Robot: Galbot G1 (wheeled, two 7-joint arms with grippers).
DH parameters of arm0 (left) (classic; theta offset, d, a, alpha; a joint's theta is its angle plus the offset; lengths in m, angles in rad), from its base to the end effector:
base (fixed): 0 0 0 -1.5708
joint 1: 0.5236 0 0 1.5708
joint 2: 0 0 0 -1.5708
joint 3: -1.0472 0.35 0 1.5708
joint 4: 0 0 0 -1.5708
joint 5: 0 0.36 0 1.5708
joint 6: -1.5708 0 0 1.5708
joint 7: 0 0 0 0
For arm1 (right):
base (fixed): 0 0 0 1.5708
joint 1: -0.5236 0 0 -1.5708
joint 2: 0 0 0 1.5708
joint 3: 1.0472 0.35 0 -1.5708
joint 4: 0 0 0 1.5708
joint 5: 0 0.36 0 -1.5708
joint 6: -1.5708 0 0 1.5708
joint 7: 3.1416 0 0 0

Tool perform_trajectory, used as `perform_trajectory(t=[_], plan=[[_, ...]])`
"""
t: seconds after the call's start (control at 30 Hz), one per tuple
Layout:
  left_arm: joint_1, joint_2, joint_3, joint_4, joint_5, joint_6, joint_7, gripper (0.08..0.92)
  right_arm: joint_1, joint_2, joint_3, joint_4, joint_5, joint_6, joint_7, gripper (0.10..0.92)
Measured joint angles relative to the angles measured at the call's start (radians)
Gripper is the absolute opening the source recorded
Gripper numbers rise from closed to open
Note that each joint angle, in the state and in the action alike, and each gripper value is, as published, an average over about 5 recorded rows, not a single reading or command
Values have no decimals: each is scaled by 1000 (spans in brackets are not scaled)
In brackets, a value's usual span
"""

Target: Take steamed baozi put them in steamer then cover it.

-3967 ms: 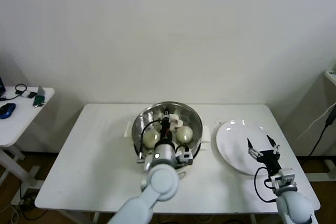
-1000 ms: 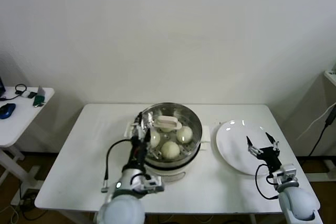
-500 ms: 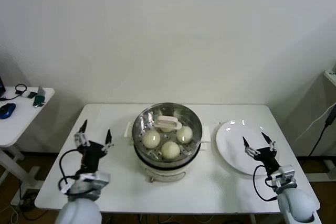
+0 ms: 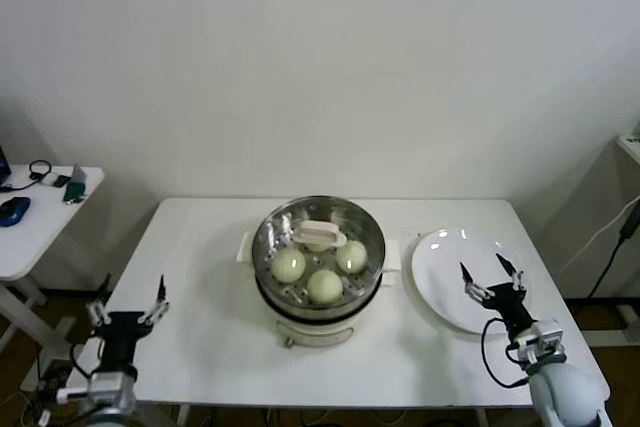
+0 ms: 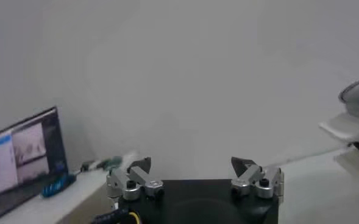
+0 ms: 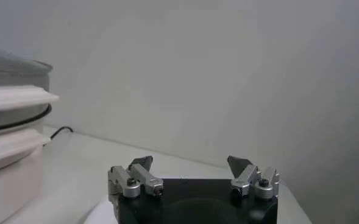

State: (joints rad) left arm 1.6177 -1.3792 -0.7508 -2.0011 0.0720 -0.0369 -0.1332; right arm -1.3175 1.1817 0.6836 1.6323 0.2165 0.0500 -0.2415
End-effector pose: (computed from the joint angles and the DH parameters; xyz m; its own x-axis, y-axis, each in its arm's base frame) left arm 0.1699 0.1104 -0.3254 -0.9724 -0.2323 0.0197 -0.2108 0.9121 0.3515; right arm 0.2666 -0.1773 -0.3661 -0.9816 -0.1220 0.1465 -0.1465 0.9745 -0.1700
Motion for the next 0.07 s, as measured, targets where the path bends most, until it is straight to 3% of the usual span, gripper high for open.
perform_trajectory(t=[0.07], plan=[[5, -6, -12, 8, -18, -17, 7, 823, -2, 1, 0, 3, 1, 2, 0, 823]])
